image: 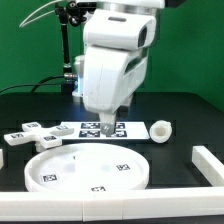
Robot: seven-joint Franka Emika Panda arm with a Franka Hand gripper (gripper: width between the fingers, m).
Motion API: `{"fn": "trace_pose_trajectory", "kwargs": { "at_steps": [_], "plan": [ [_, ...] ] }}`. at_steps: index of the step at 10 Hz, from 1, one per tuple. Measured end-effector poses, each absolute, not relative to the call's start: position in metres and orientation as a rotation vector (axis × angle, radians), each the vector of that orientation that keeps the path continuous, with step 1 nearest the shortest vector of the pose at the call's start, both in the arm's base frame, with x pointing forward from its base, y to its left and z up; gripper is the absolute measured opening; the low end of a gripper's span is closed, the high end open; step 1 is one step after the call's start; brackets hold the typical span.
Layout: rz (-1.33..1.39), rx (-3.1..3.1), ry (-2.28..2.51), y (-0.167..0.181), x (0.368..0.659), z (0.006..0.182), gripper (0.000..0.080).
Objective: Assemble round table
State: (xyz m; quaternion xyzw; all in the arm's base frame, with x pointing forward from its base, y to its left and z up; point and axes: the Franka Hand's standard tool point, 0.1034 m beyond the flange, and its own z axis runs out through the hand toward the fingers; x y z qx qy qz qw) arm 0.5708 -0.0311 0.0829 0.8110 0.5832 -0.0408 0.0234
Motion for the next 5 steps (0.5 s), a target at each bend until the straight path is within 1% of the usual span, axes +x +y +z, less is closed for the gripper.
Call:
{"fn": "trace_pose_trajectory", "kwargs": {
  "at_steps": [1,3,5],
  "plan": [
    [-0.137,2.513,1.815,-0.042,0.563,0.073,0.0649],
    [-0.144,2.499,1.858,-0.062,0.56,0.053,0.0649],
    [-0.156,2.51,1.859,-0.067,0.56,0.043,0.0649]
  ]
}}
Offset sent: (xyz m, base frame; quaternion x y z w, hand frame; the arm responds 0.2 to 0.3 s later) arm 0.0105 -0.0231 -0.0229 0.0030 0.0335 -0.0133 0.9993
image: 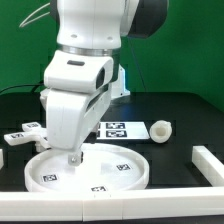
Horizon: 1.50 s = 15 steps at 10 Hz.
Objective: Assemble round table
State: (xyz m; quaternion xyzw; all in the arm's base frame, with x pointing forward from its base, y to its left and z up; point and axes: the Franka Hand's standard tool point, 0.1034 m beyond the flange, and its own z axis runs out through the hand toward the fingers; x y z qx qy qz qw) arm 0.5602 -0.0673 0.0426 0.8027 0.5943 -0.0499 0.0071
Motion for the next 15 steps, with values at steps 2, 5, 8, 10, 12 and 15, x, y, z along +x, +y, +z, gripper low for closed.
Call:
{"fn": "trace_pose_trajectory", "kwargs": {
  "at_steps": [2,5,8,10,12,15],
  "plan": [
    [-0.161,2.511,1.862,-0.065,0.559,0.04,0.0649],
    [-0.182,2.519,1.876,-0.062,0.555,0.026,0.0649],
    [-0.193,2.523,1.881,-0.062,0.552,0.021,0.0649],
    [-0.198,2.523,1.885,-0.062,0.551,0.019,0.0649],
    [-0.197,2.522,1.888,-0.06,0.551,0.019,0.0514],
    [-0.197,2.522,1.887,-0.06,0.551,0.019,0.0405]
  ]
}}
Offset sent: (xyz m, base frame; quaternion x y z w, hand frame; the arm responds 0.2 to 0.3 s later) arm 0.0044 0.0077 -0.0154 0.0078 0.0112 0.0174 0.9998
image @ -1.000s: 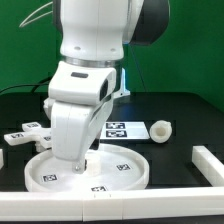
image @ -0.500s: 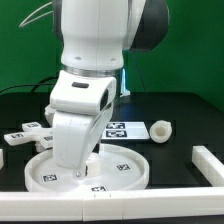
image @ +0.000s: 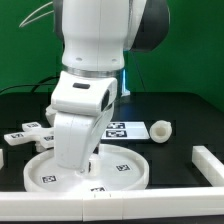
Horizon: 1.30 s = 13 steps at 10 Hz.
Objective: Assemble round table
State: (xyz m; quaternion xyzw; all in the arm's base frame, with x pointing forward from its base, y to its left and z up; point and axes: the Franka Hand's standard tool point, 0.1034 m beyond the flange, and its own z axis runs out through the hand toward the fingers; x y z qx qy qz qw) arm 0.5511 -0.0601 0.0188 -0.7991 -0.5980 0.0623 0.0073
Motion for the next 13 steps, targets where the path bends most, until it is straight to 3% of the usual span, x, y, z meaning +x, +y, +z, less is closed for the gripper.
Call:
{"fn": "trace_pose_trajectory", "kwargs": {
  "at_steps": [4,13],
  "plan": [
    [0.195,-2.508,-1.857,-0.058,0.552,0.019,0.0405],
    [0.238,-2.588,-1.736,0.003,0.558,0.019,0.0409]
  ]
}}
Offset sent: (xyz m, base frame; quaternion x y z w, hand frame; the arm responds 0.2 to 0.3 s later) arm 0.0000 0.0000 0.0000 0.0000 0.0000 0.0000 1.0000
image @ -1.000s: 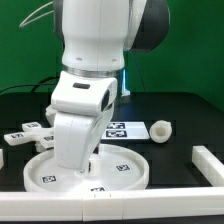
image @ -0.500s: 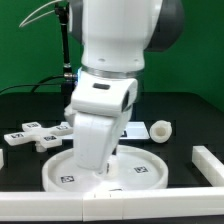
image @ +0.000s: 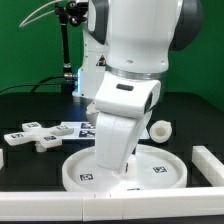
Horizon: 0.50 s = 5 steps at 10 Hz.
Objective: Assemble round table
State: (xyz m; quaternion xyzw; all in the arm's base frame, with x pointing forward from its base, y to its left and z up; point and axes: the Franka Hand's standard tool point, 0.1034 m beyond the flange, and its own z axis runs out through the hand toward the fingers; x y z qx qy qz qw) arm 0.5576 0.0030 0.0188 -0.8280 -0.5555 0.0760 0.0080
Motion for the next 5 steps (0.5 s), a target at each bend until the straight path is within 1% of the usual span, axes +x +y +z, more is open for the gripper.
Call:
{"fn": "trace_pose_trajectory", "kwargs": {
  "at_steps": [5],
  "plan": [
    [0.245,-2.59,-1.733,0.0093,0.5577,0.0191,0.0409]
  ]
}}
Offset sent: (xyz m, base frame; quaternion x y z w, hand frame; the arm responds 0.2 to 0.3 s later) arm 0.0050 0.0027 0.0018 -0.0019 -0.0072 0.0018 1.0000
